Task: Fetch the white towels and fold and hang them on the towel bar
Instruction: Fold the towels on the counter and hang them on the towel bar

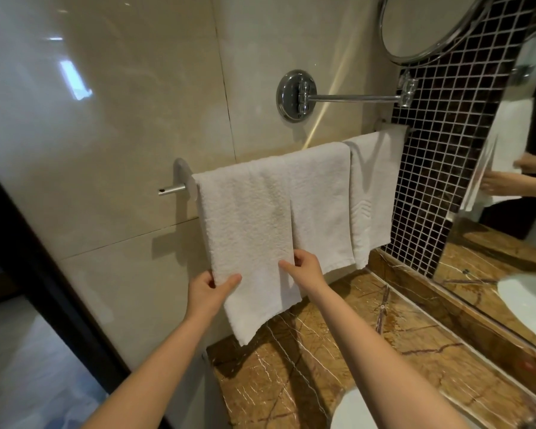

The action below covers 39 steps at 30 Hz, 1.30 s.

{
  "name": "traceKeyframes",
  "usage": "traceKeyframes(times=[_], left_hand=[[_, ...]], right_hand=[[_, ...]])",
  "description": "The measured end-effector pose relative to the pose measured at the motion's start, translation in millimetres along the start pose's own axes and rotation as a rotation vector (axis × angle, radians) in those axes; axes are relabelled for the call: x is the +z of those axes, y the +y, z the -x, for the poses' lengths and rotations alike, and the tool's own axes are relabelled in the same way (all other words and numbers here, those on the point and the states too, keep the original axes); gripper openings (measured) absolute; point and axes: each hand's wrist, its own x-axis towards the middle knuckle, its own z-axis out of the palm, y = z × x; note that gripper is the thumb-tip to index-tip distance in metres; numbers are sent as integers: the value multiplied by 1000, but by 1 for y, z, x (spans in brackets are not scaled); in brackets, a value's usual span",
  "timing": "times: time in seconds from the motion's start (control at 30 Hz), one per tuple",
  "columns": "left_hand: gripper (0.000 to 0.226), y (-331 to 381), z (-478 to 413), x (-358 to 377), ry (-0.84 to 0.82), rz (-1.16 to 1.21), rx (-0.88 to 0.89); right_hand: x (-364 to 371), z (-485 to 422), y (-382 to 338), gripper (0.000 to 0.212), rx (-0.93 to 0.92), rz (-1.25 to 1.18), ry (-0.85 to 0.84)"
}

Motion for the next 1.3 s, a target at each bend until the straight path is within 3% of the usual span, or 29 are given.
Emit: traceKeyframes(times=[0.1, 0.2, 0.33, 0.43, 0.53, 0.67, 0.8, 0.9, 1.03, 1.3], left_hand=[[37, -1, 9, 4, 60, 110, 36], [59, -5, 19, 6, 80, 192, -13], [56, -15, 20, 2, -138, 211, -201], [37, -14, 26, 3, -252, 202, -336], [33, -21, 31, 5, -284, 238, -372], [57, -41, 33, 7, -303, 282, -373], [45, -63, 35, 12, -259, 103, -344], [37, -70, 36, 15, -128, 20, -297], [34, -73, 35, 16, -55, -37, -246], [24, -78, 39, 21, 61, -35, -254]], right_hand=[[0, 6, 4, 43, 112, -27, -78], [0, 9, 11, 63, 199, -41, -135], [-2, 11, 14, 68, 233, -83, -212], [-3, 11, 9, 72, 259, -117, -250], [-6, 12, -1, 58, 277, -197, -328], [-10, 19, 9, 41, 319, -132, -412], [-16, 22, 29, 43, 347, -50, -354], [-19, 23, 36, 49, 240, 70, -367], [-19, 26, 37, 50, 103, 274, -190], [-20, 27, 51, 29, 171, 142, -116]])
